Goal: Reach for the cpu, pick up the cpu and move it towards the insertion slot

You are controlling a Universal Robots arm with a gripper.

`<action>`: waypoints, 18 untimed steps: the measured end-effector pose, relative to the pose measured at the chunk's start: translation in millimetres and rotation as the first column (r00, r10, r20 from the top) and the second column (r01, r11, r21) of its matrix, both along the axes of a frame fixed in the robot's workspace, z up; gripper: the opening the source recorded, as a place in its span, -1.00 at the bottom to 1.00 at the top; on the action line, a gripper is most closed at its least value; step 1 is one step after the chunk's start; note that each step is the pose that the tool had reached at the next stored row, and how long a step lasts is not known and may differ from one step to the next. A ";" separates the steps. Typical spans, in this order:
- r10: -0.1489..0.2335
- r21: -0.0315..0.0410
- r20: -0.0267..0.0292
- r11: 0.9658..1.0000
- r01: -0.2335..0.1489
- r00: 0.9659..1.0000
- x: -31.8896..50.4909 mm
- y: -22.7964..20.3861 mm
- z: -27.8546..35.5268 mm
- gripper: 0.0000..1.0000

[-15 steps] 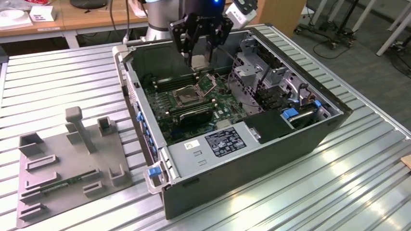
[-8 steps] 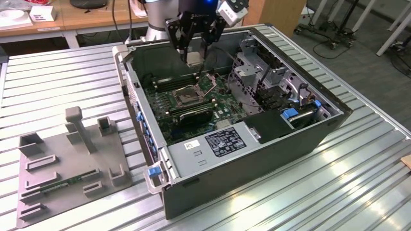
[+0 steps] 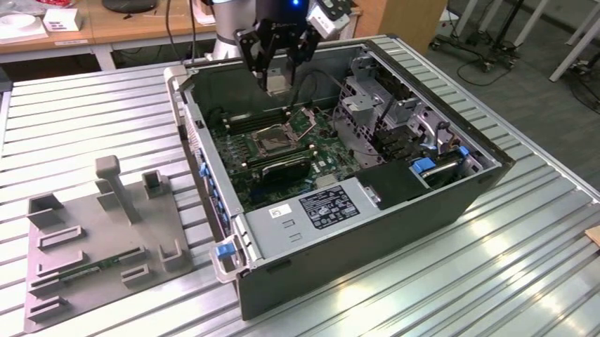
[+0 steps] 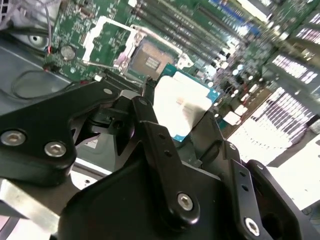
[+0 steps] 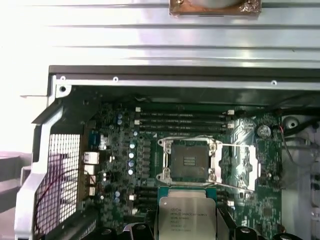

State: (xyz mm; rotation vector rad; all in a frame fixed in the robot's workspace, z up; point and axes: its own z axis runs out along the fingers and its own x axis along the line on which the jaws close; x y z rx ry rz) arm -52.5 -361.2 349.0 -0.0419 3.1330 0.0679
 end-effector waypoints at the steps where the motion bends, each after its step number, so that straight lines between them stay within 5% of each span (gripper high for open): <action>1: 0.000 0.000 0.000 1.000 0.000 1.000 0.0 2.9 -1.2 0.08; 5: 0.000 0.000 0.000 1.000 0.000 1.000 0.0 13.3 -4.2 0.08; 18: 0.000 0.000 0.000 1.000 0.000 1.000 0.0 18.1 -4.8 0.08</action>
